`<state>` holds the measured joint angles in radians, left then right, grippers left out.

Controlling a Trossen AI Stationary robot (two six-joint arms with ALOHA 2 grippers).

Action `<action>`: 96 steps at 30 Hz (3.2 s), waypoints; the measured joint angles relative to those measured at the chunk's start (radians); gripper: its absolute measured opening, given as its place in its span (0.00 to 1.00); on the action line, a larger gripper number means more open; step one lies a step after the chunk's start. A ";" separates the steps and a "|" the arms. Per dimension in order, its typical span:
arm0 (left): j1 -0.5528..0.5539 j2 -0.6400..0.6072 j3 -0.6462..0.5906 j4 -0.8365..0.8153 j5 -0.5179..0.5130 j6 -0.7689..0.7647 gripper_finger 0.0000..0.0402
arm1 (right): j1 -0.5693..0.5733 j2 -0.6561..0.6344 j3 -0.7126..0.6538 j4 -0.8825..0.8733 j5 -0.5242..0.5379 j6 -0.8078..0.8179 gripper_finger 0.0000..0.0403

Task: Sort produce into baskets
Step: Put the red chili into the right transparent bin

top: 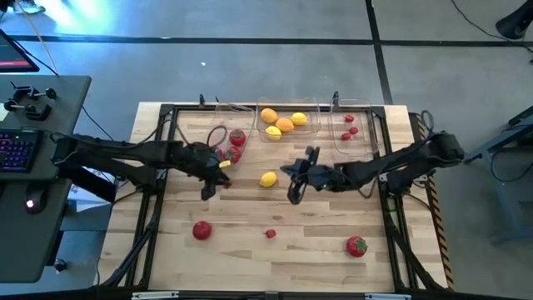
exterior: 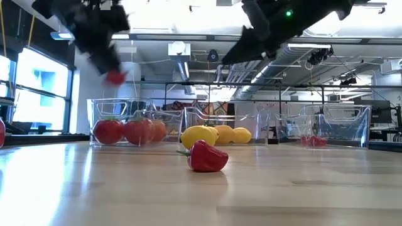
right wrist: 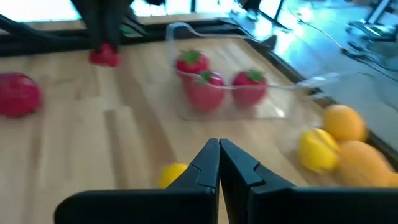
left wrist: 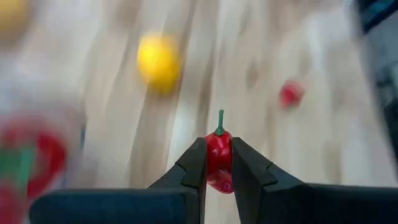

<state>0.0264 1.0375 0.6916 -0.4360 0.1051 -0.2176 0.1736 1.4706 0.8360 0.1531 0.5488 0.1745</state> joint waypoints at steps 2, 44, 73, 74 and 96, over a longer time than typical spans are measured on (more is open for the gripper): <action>-0.011 -0.007 0.000 0.125 -0.008 0.037 0.09 | 0.020 0.055 0.000 0.101 -0.001 -0.005 0.00; -0.093 0.231 -0.077 1.063 -0.076 0.432 0.09 | 0.028 0.172 0.000 0.636 -0.199 -0.026 0.33; -0.083 0.125 -0.076 0.919 -0.194 0.487 0.40 | 0.004 0.032 0.000 0.441 -0.153 -0.104 0.05; -0.077 0.117 -0.076 0.900 -0.191 0.477 0.40 | -0.010 0.003 0.000 0.381 -0.122 -0.097 0.05; 0.251 0.248 -0.023 0.549 -0.150 0.343 0.30 | -0.854 -0.277 0.001 -0.651 -0.126 0.153 0.05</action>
<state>0.2774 1.2854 0.6687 0.1128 -0.0454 0.1257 -0.6801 1.1938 0.8366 -0.4976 0.4231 0.3278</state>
